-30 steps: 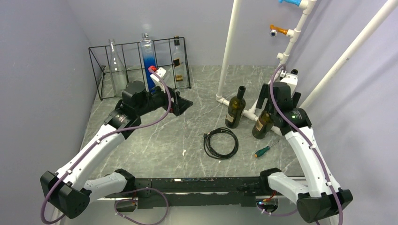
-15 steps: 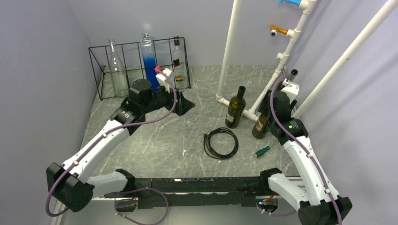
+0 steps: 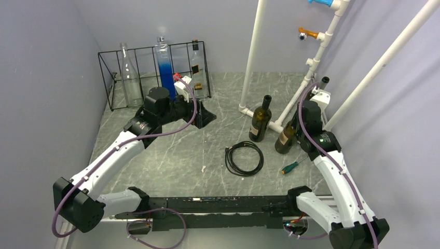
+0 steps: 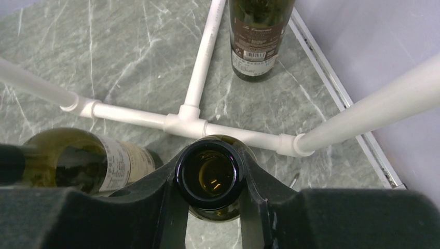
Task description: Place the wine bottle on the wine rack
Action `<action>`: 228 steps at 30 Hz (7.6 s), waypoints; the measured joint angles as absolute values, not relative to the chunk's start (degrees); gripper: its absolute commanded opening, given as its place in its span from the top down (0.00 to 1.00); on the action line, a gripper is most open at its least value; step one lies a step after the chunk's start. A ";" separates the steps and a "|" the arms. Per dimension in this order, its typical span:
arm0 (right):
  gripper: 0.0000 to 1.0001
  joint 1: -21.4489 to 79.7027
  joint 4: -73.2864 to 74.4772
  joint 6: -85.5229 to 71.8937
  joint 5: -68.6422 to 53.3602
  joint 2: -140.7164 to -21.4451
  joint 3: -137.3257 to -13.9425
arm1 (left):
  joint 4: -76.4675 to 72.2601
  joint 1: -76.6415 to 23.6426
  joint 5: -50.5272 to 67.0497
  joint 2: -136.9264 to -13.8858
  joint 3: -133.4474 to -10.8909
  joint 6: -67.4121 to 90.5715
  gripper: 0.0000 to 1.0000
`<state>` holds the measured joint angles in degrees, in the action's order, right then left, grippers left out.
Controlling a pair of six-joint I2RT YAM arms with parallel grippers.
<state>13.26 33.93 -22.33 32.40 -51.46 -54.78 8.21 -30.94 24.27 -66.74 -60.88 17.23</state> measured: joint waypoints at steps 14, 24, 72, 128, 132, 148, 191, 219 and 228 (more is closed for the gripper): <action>1.00 13.26 50.74 -15.16 21.52 -43.90 -65.28 | 8.01 -30.94 25.52 -67.81 -60.88 17.87 0.01; 1.00 13.23 54.68 -19.51 -3.90 -46.57 -67.77 | 7.60 -30.94 28.23 -70.43 -60.88 19.40 0.00; 1.00 13.28 23.31 -57.06 -26.11 -43.05 -46.41 | 21.78 -55.37 16.47 -81.97 -70.11 3.95 0.01; 0.20 13.28 34.17 -46.83 -20.62 -40.32 -58.92 | 24.77 -55.77 11.49 -83.99 -70.52 2.33 1.00; 0.20 13.28 35.55 -45.17 -17.93 -39.31 -60.42 | 24.77 -55.77 10.46 -83.85 -70.52 2.24 1.00; 0.19 13.28 41.36 -40.73 -11.81 -36.40 -62.28 | 22.44 -55.75 2.17 -72.86 -64.05 -1.45 1.00; 0.05 13.28 33.15 -26.57 -2.22 -30.06 -45.45 | 0.16 -13.67 -10.39 -70.61 -53.12 -4.67 1.00; 0.01 13.28 30.06 -23.55 4.01 -11.73 -43.11 | -14.11 14.48 -0.25 -95.92 -69.25 -8.08 1.00; 0.01 13.28 30.37 -22.13 4.62 -14.22 -43.44 | -15.59 17.04 2.61 -104.22 -75.53 -7.57 1.00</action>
